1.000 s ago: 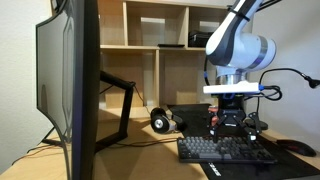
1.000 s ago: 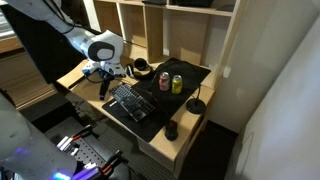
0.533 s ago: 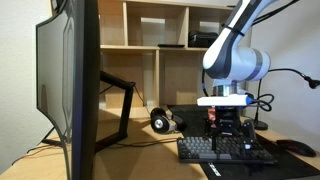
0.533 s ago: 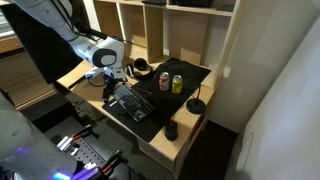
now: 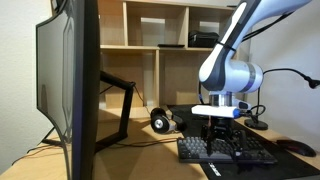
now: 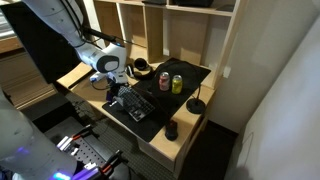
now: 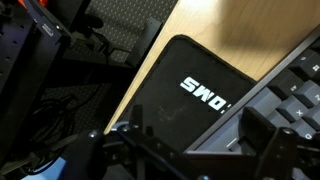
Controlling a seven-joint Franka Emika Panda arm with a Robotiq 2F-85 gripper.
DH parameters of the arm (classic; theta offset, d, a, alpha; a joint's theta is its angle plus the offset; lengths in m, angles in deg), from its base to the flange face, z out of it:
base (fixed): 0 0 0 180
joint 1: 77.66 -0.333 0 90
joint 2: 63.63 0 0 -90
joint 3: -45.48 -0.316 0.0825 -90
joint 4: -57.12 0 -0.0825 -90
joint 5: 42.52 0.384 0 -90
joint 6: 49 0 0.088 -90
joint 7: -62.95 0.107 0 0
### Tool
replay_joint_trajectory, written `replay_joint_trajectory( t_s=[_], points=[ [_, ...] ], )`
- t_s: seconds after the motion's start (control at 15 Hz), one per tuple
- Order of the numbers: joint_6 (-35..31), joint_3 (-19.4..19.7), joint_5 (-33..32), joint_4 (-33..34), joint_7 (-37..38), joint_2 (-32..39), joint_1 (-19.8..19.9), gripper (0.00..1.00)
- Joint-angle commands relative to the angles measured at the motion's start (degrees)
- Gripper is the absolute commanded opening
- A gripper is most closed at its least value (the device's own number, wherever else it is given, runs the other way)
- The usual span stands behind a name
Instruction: Push the space key on the keyboard
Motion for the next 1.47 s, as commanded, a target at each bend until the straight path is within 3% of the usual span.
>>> replay_joint_trajectory(
  t_s=[0.0, 0.93, 1.13, 1.4],
  points=[
    [0.27, 1.36, -0.17, 0.07, 0.57, -0.09, -1.34, 1.00],
    [0.26, 1.88, 0.19, 0.15, 2.81, -0.01, -1.83, 1.00],
    [3.04, 2.68, -1.52, 0.23, 6.10, -0.13, -2.26, 1.00],
    [1.62, 2.91, -2.23, 0.08, 7.59, -0.13, -2.39, 1.00]
  ],
)
